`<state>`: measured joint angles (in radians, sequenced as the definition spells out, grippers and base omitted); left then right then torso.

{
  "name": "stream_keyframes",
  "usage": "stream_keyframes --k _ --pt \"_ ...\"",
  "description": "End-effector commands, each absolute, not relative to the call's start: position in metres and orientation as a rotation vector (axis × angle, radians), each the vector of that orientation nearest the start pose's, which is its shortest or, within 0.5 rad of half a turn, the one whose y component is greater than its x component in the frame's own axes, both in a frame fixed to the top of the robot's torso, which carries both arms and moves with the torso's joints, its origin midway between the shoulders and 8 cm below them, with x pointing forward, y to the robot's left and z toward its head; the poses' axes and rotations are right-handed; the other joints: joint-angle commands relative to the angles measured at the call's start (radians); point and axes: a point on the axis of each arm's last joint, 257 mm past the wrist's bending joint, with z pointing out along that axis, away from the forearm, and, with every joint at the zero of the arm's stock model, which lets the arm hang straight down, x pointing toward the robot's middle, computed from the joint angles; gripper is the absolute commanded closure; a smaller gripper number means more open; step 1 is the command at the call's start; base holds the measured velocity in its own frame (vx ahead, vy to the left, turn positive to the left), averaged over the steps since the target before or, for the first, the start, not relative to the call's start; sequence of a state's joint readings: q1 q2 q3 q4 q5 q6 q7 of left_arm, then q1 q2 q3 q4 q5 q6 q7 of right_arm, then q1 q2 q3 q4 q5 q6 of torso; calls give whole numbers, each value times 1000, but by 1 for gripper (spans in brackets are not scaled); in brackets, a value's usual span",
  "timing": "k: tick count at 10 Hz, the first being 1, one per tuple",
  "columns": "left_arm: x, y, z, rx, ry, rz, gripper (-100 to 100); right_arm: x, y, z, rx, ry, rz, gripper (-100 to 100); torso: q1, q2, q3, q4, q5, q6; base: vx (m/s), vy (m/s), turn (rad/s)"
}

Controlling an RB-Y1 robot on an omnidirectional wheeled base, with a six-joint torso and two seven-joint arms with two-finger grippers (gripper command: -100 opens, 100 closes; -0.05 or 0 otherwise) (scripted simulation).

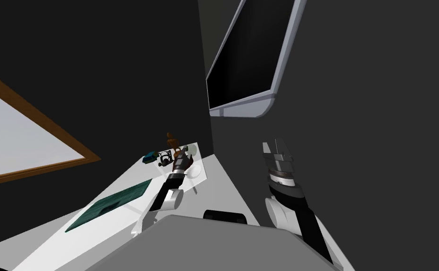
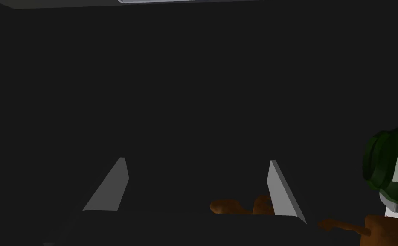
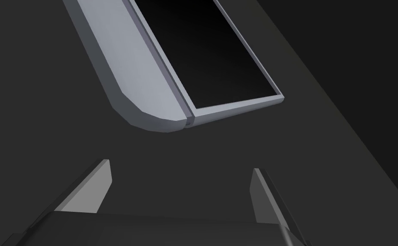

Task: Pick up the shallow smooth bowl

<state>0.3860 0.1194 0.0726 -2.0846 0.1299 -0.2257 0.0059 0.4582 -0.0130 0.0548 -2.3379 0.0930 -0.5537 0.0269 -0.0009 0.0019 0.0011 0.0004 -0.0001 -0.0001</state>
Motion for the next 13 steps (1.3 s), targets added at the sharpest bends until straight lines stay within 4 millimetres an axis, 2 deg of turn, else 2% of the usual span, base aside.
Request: stream_keyframes --k 1,2,3,5,6,7,8,10,11,13 --pt "424 325 -90 -986 883 -1231 -100 327 -239 71 467 576 1319 0 0 0 0 0 0 0 -31 -18 23" --pt "431 332 -106 -1039 904 -1223 -100 327 -239 71 467 576 1320 0 0 0 0 0 0 0 -34 -17 40" --pt "431 332 -106 -1041 905 -1223 -100 327 -239 71 467 576 1320 0 0 0 0 0 0 0 -23 -12 30" --pt "441 345 -137 -1145 935 -1210 -100 327 -239 71 467 576 1319 0 0 -1 0 0 0 0 -25 -14 68" --pt "442 345 -141 -1158 946 -1203 -100 327 -239 71 467 576 1320 0 0 0 0 0 0 0 -22 -17 33" --pt "446 352 -156 -1211 957 -1197 -100 327 -239 71 467 576 1320 0 0 -1 0 0 0 0 -21 -12 59" --pt "446 352 -159 -1220 964 -1193 -100 327 -239 71 467 576 1320 0 0 -1 0 0 0 0 -14 -9 26" --pt "453 363 -193 -1341 993 -1172 -100 327 -239 71 467 576 1319 0 0 -1 -1 0 0 0 -15 -12 74" --pt "453 363 -195 -1346 997 -1169 -100 327 -239 71 467 576 1319 0 0 -1 -1 0 0 0 -11 -13 26" --pt "457 372 -231 -1470 1021 -1146 -100 327 -239 71 467 576 1319 0 0 -2 -1 0 0 0 -2 -11 60"
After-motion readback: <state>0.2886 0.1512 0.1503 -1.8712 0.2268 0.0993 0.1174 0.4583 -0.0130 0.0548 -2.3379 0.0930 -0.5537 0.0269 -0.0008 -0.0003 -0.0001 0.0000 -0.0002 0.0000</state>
